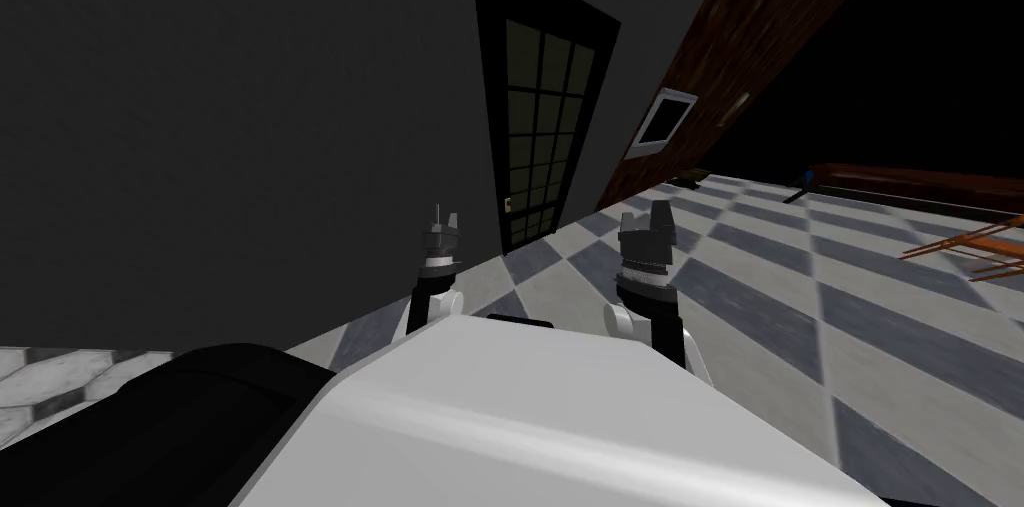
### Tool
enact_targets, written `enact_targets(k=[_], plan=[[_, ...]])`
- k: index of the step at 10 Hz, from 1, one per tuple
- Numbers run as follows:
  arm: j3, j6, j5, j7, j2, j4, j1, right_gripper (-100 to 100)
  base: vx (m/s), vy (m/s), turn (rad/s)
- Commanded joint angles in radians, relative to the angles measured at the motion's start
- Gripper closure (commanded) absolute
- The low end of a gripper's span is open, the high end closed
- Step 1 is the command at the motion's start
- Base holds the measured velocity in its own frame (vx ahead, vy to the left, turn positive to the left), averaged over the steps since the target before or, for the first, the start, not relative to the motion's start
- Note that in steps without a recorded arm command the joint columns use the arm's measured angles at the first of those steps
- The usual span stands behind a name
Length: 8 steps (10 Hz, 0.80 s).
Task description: Pull the door open
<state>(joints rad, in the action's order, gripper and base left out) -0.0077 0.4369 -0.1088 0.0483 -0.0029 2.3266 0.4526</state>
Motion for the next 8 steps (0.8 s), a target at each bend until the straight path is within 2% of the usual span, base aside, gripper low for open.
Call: enact_targets(k=[1,8], plan=[[-0.002,0.009,0.008,0.036,-0.008,-0.036,-0.008,-100,0.097,-0.049,0.178],[-0.011,0.047,0.04,0.191,-0.034,-0.188,-0.041,-100,0.072,0.009,0.142]])
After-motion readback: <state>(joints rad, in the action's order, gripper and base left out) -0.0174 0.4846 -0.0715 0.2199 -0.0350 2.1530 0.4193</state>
